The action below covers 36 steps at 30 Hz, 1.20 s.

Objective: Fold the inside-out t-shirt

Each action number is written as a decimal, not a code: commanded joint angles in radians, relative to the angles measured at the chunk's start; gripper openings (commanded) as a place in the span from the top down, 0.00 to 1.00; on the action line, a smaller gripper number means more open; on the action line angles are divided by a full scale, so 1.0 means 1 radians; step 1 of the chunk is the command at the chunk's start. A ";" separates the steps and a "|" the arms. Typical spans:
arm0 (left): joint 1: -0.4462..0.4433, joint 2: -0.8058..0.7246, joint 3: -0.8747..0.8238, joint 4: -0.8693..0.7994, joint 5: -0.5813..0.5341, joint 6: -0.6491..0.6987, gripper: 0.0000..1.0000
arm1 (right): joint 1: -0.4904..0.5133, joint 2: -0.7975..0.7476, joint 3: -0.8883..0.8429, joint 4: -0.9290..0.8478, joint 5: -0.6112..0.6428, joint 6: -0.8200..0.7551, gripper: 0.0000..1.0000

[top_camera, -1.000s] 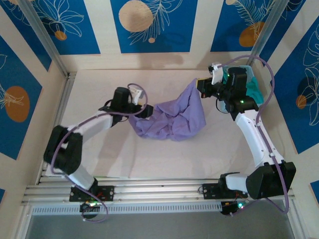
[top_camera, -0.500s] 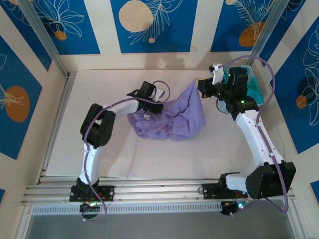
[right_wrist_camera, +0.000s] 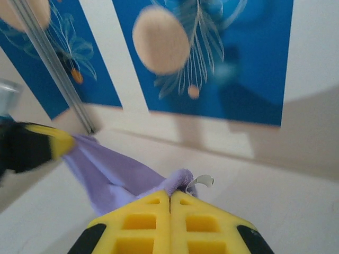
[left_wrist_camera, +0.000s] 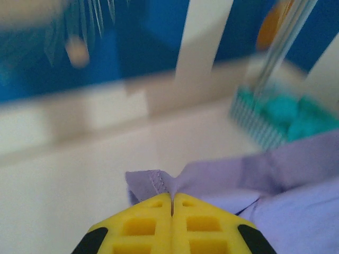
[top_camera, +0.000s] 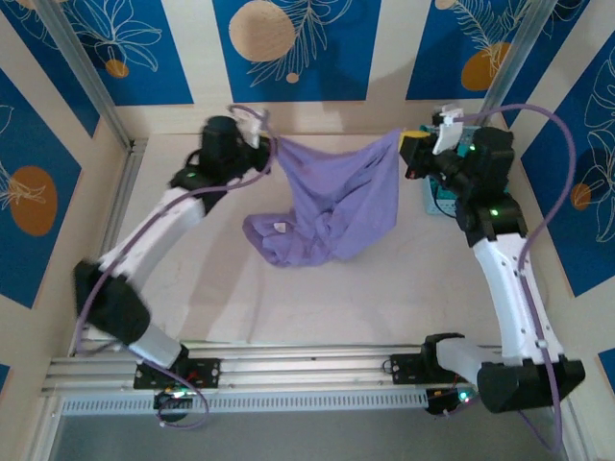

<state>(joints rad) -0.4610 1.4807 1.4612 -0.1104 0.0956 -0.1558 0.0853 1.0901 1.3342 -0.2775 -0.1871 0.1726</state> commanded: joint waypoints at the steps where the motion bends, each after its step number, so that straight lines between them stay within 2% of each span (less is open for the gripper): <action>1: -0.002 -0.155 0.006 0.092 -0.103 -0.009 1.00 | -0.002 -0.065 0.086 0.041 0.020 0.031 1.00; 8: -0.004 -0.313 0.103 0.082 -0.144 0.010 1.00 | 0.007 -0.076 0.239 0.018 -0.050 0.038 1.00; 17: -0.005 -0.413 0.161 0.036 -0.150 0.001 1.00 | 0.016 -0.091 0.355 -0.010 -0.103 0.046 1.00; 23: -0.005 -0.390 0.178 0.011 -0.238 0.037 1.00 | 0.021 -0.077 0.348 -0.030 -0.091 0.037 1.00; 29: -0.004 -0.299 0.233 0.008 -0.301 0.089 1.00 | 0.021 -0.010 0.375 -0.023 0.031 -0.024 1.00; 32: -0.004 -0.226 0.284 -0.015 -0.352 0.126 1.00 | 0.021 0.060 0.425 -0.033 0.048 -0.039 1.00; 36: -0.004 -0.206 0.333 -0.023 -0.322 0.124 1.00 | 0.022 0.099 0.497 -0.056 0.015 -0.034 1.00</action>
<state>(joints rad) -0.4629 1.2873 1.7344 -0.1371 -0.2062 -0.0631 0.0990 1.1927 1.7641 -0.3344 -0.1864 0.1558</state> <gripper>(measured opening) 0.046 0.065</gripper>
